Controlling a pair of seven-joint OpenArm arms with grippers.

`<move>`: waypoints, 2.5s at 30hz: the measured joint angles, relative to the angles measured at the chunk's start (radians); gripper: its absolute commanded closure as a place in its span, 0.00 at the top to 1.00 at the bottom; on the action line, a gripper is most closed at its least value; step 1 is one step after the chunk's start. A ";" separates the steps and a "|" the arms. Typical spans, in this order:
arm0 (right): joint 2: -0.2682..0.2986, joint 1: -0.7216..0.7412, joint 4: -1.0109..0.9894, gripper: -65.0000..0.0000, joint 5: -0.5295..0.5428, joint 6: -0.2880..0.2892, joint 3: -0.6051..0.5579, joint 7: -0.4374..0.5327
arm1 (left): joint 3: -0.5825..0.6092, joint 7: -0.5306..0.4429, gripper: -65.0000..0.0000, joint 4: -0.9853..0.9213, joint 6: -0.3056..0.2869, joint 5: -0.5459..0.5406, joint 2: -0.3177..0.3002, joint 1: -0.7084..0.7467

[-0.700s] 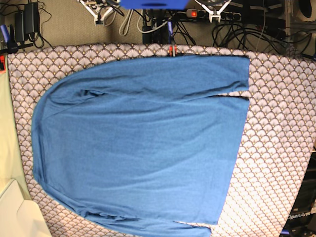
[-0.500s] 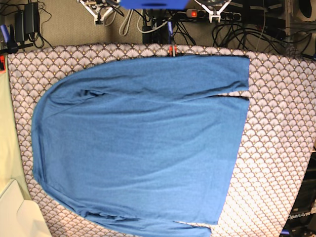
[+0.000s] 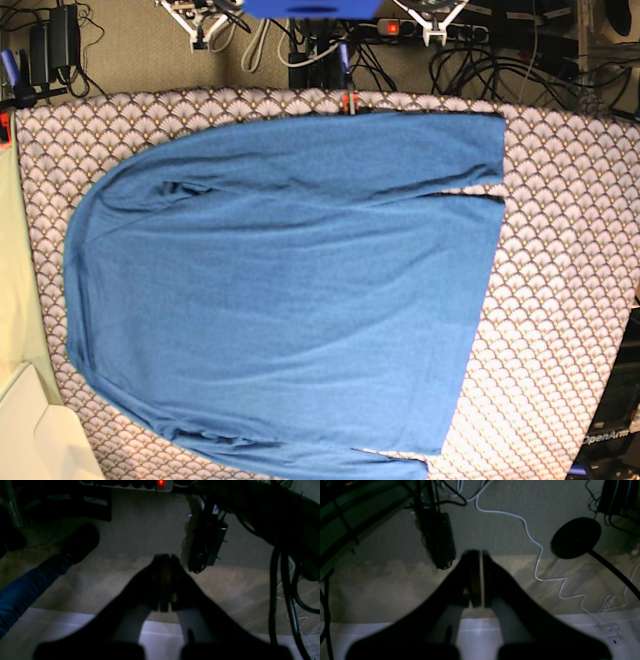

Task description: Fold the T-shirt properly

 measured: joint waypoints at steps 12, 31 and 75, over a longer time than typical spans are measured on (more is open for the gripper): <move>0.007 -0.169 0.243 0.00 0.000 0.005 -0.006 -0.005 | 0.000 0.003 0.00 0.229 0.000 0.000 -0.002 0.159; 0.072 -0.580 0.853 0.00 0.000 0.006 -0.047 -0.013 | -0.010 0.006 0.00 0.763 0.008 -0.004 -0.034 0.521; 0.076 -1.042 1.852 0.35 0.000 0.007 0.082 -0.023 | -0.109 0.027 0.51 1.790 0.008 -0.005 -0.058 0.991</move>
